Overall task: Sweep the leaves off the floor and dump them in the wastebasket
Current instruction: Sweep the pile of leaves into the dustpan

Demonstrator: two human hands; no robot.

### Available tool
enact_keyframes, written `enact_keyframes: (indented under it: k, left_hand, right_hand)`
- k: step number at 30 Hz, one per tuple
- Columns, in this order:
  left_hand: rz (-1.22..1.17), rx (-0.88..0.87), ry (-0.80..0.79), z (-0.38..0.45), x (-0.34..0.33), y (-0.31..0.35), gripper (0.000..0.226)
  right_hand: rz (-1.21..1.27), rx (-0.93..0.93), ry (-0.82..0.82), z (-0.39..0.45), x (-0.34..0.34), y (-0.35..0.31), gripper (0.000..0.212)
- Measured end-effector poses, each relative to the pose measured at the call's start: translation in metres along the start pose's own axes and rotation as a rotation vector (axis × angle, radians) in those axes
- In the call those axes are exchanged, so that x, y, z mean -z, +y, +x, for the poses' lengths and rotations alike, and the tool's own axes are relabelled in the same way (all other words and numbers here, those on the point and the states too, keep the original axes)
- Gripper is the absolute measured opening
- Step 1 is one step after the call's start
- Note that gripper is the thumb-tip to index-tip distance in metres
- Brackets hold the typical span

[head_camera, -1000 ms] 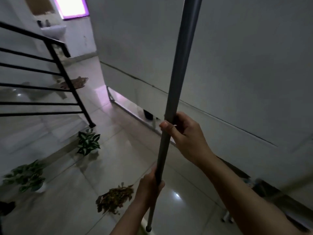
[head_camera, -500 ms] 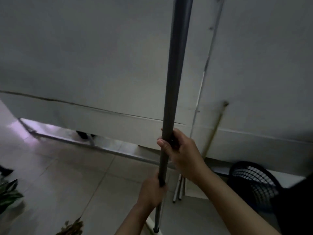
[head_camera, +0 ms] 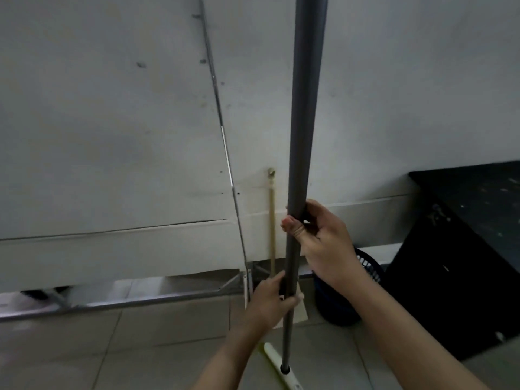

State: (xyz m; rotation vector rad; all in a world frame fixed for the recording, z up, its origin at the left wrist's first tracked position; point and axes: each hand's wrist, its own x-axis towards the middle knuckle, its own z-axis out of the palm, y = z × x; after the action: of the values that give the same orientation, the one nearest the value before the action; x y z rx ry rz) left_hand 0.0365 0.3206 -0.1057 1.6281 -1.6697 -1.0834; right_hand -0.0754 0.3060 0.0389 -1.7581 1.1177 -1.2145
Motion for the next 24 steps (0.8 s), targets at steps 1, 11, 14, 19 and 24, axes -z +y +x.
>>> enact_keyframes:
  k: [1,11,14,19,24]
  left_hand:
    - [-0.002,-0.013,-0.020,0.007,-0.003,0.002,0.026]
    - [-0.068,-0.072,-0.158,0.093,0.014,-0.003,0.040]
    - [-0.111,-0.011,-0.065,0.137,0.037,-0.003,0.034]
    - [-0.062,0.014,0.114,0.223,0.071,-0.005,0.040]
    - [0.029,0.033,0.204,0.297,0.085,-0.013,0.060]
  right_hand:
    - [-0.008,-0.013,0.001,0.003,0.004,0.003,0.010]
    - [0.003,-0.113,0.033,0.060,0.029,0.040,0.017]
    - [0.018,-0.142,0.084,0.080,0.033,0.052,0.019]
    - [-0.009,-0.177,0.165,0.108,0.037,0.073,0.020]
    - [-0.006,-0.234,0.258,0.127,0.045,0.101,0.021]
